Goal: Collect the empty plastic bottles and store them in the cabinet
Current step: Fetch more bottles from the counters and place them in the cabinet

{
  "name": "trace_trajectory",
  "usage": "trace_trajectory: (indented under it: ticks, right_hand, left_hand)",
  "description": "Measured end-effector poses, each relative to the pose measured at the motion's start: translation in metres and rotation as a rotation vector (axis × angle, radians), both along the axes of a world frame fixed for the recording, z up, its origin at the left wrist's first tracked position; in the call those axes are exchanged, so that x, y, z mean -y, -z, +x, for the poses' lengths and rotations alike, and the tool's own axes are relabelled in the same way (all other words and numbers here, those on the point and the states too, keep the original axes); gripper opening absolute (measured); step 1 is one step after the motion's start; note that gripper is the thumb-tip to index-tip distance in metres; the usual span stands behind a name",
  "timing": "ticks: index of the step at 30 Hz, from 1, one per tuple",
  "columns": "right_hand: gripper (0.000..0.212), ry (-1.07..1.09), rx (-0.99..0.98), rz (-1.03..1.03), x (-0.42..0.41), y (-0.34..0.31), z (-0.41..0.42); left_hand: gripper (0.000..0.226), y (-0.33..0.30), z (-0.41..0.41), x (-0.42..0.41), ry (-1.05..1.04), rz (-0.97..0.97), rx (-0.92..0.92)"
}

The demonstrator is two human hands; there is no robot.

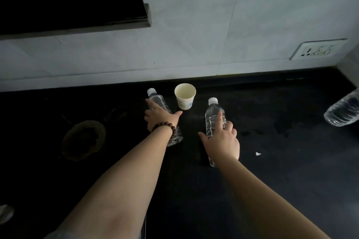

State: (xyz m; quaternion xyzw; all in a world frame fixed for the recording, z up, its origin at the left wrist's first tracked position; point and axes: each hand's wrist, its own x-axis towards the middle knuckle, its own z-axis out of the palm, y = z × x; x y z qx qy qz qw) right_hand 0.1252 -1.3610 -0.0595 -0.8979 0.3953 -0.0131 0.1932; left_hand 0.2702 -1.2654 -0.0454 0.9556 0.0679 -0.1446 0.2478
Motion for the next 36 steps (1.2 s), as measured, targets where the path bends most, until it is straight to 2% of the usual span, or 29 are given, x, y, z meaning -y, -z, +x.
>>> trace_trajectory:
  ticks: [6, 11, 14, 17, 21, 27, 36]
  right_hand:
    - [0.084, 0.004, -0.032, 0.024, -0.001, -0.001, 0.006]
    - [0.083, 0.0, -0.087, 0.039, -0.003, -0.004, 0.0]
    - [0.081, -0.013, -0.09, 0.059, -0.012, -0.005, -0.012]
    - [0.08, -0.02, -0.071, 0.112, -0.024, -0.009, -0.03]
    - [0.082, -0.031, 0.011, 0.182, -0.045, -0.015, -0.054]
    - [0.082, -0.062, 0.188, 0.208, -0.098, -0.033, -0.079]
    - [0.082, -0.342, 0.339, 0.22, -0.229, -0.073, -0.12]
  left_hand:
    - [0.117, 0.001, -0.014, -0.011, 0.043, 0.07, -0.07]
    - [0.084, 0.004, -0.045, -0.027, 0.08, 0.083, -0.026]
    - [0.079, 0.005, -0.069, -0.042, 0.144, 0.085, -0.009]
    - [0.076, 0.006, -0.093, -0.06, 0.187, 0.023, 0.006]
    - [0.071, 0.001, -0.119, -0.088, 0.186, -0.152, 0.057]
    - [0.067, -0.025, -0.14, -0.148, 0.109, -0.299, 0.206]
    - [0.07, -0.037, -0.223, -0.306, -0.16, -0.381, 0.349]
